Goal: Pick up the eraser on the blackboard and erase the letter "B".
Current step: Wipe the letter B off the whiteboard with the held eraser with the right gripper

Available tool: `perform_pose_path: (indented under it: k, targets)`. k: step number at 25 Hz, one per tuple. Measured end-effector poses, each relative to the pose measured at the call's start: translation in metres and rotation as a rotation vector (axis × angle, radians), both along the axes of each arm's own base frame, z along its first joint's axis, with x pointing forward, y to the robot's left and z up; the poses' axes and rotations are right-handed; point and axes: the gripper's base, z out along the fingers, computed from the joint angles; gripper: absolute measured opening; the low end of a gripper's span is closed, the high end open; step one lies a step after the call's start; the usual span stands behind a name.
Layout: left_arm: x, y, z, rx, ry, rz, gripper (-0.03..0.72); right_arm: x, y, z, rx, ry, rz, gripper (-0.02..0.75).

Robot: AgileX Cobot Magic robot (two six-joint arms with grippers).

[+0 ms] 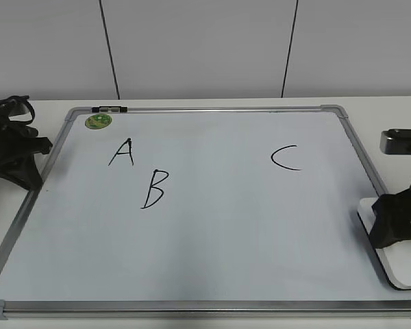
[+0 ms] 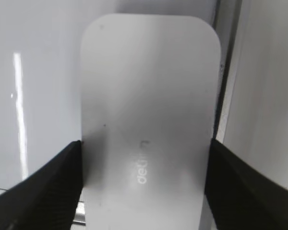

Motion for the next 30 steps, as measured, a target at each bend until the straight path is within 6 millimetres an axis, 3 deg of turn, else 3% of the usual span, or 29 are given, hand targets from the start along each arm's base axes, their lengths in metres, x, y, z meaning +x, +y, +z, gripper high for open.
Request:
perform_pose_path:
  k: [4, 7, 13, 17, 24, 30]
  targets:
    - [0.0, 0.0, 0.0, 0.0, 0.0, 0.0, 0.036, 0.006, 0.005, 0.011, 0.006, 0.007, 0.022, 0.547]
    - [0.0, 0.0, 0.0, 0.0, 0.0, 0.0, 0.036, 0.016, 0.021, 0.028, 0.008, -0.025, 0.09, 0.547]
    - [0.0, 0.0, 0.0, -0.002, 0.0, 0.001, 0.036, 0.033, 0.079, 0.068, 0.021, -0.107, 0.288, 0.547]
    - [0.0, -0.001, 0.0, -0.007, 0.0, 0.005, 0.036, 0.047, 0.12, 0.081, 0.033, -0.133, 0.398, 0.547]
    - [0.0, -0.001, 0.0, -0.011, 0.001, 0.007, 0.036, 0.08, 0.183, 0.073, 0.026, -0.124, 0.531, 0.547]
    - [0.0, -0.001, 0.0, -0.017, 0.001, 0.011, 0.036, 0.113, 0.219, 0.044, 0.002, -0.089, 0.584, 0.546]
